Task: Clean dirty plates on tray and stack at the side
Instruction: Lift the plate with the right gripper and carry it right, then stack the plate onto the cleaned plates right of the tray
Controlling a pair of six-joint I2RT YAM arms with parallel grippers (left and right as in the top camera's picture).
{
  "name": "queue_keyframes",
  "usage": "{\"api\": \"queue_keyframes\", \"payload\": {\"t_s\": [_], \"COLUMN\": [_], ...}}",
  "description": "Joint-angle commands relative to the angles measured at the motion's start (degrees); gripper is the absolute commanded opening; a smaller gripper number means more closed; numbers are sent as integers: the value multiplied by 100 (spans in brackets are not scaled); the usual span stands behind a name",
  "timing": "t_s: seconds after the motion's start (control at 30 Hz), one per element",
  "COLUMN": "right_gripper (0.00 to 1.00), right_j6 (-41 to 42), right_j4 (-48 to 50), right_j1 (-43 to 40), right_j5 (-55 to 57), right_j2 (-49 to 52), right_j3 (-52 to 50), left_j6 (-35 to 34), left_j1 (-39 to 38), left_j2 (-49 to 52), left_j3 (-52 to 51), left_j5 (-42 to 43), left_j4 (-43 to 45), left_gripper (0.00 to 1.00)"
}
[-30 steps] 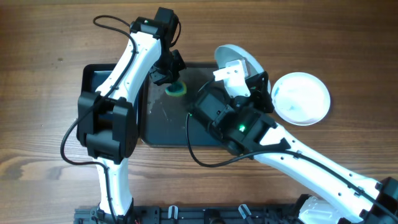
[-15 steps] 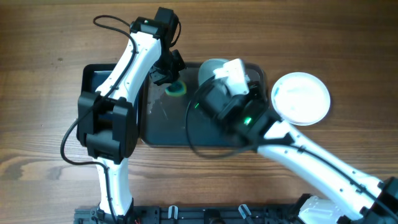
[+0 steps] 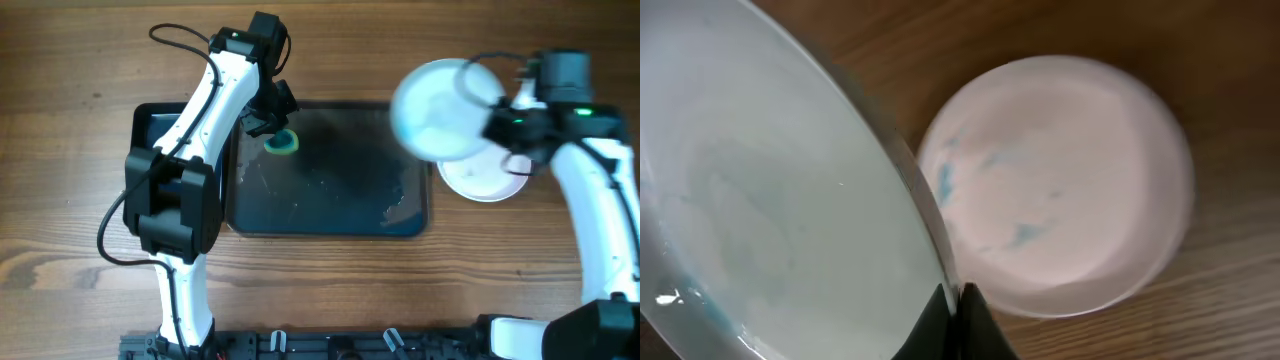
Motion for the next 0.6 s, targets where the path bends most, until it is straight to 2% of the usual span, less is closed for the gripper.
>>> {"api": "queue_keyframes", "payload": {"t_s": [0.0, 0.13, 0.37, 0.57], "right_gripper": [4, 4, 4, 4], "right_j6": [35, 37, 39, 79], "right_j4": [37, -9, -9, -157], "right_j1": [-817, -1259, -1303, -1307], "right_j5": [-363, -85, 848, 841], "right_j2": [138, 525, 1405, 1954], "right_j3": [7, 0, 0, 0], "left_j6": [74, 76, 74, 74], "left_j1": [15, 15, 15, 15], "left_j2": [-116, -116, -116, -116], "left_j3": [22, 22, 22, 22], "left_j5": [-101, -103, -101, -98], "left_j4": [7, 7, 7, 4], "left_gripper": [4, 4, 4, 4]}}
